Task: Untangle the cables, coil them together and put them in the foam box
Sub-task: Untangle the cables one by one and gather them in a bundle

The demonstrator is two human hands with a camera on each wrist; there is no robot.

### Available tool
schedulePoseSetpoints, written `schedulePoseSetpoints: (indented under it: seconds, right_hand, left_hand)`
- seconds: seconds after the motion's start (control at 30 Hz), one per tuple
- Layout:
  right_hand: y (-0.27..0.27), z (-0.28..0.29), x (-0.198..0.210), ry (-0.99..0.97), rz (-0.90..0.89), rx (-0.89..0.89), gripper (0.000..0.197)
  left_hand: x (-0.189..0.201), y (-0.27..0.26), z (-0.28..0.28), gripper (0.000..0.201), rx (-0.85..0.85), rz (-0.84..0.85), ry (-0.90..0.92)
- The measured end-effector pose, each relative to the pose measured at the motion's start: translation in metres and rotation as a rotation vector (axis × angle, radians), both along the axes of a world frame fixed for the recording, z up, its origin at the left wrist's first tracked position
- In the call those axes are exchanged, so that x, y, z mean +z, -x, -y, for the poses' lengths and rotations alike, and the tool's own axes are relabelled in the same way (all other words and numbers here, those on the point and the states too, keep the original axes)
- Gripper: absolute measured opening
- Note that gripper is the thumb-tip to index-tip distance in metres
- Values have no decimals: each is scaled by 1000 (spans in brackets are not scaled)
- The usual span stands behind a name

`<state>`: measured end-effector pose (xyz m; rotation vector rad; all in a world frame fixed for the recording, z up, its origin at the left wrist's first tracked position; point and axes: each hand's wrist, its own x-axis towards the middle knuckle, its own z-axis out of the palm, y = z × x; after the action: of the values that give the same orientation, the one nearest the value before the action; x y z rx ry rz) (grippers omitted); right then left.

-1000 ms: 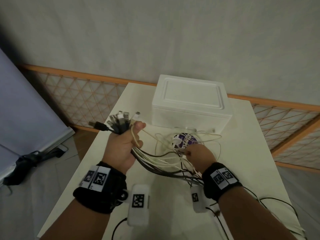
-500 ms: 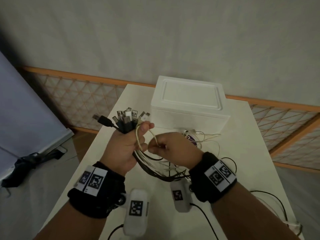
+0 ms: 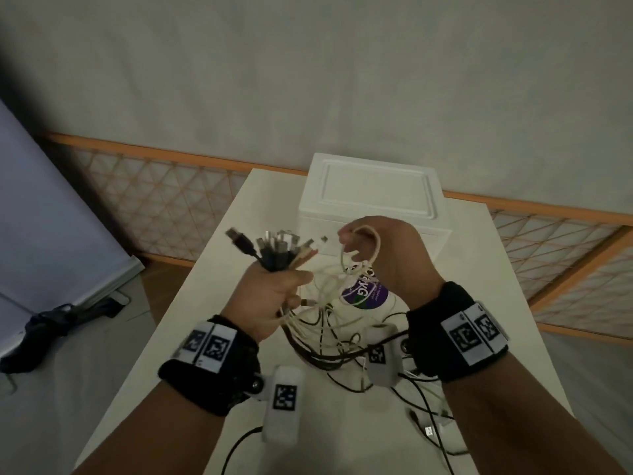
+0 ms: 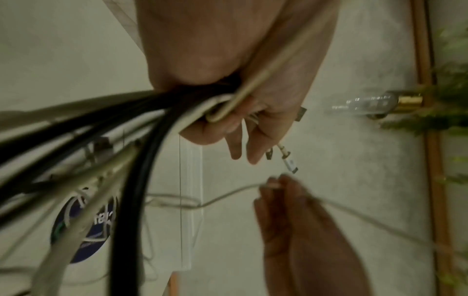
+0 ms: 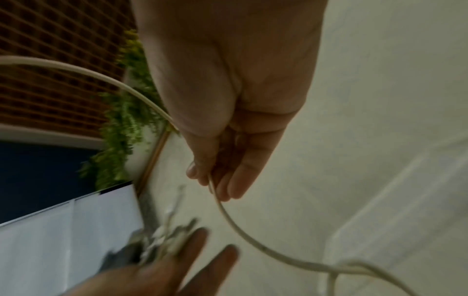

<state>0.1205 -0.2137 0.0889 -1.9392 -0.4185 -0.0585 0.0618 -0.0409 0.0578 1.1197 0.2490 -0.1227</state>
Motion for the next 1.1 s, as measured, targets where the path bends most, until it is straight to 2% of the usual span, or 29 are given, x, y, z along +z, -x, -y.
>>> schedulePoseSetpoints:
  seconds: [0.1,0.17,0.23,0.33,0.43,0.5,0.57,0.63,0.7,0.73,0.83,0.9,0.97,1.1]
  right_hand:
    - [15,-10,16,-161,-27,57,9]
    - [19,-11,24,-209,19,13,8]
    - [22,-10,30,-208,107,-50,10]
    - [25,-10,42,-436,16,-91,25]
    - [26,-7,54,-579,-83,-128,21]
    - [29,-2,56,-648,-95,-137,22]
    - [29,7,46,-516,51,-191,15]
    - [27,19,36,-233,321,-311,33]
    - [24,29,35,-72,557,-369,47]
    - [22,34,38,10,657,-373,42]
    - [24,48,48,393,914,-386,10]
    - [22,58,55,534,1016,-340,5]
    - [21,66,58,616,1040,-326,8]
    - [23,76,57,671,953,-444,22]
  left_hand:
    - [-5,-6,20,17,-107,59,-228]
    - [-11,-11,26,16,-170,72,-350]
    - [-20,-18,29,16,-152,38,-477]
    - [-37,-25,35,19,-237,63,-804]
    - [-60,-29,39,25,-413,31,-1151]
    - [-74,-30,34,19,-440,-16,-1270]
    - [-84,-32,25,17,-450,-53,-1342]
    - [-94,-34,14,18,-539,-72,-1455]
    - [-108,-38,2,24,-614,-97,-1513]
    - [-113,-39,-3,29,-621,-119,-1515]
    - [-130,-41,-25,41,-600,-248,-1529]
    - [-139,-41,-40,45,-578,-329,-1493]
    - [-144,-41,-50,45,-504,-385,-1408]
    - [-135,-37,-62,47,-95,-381,-1055]
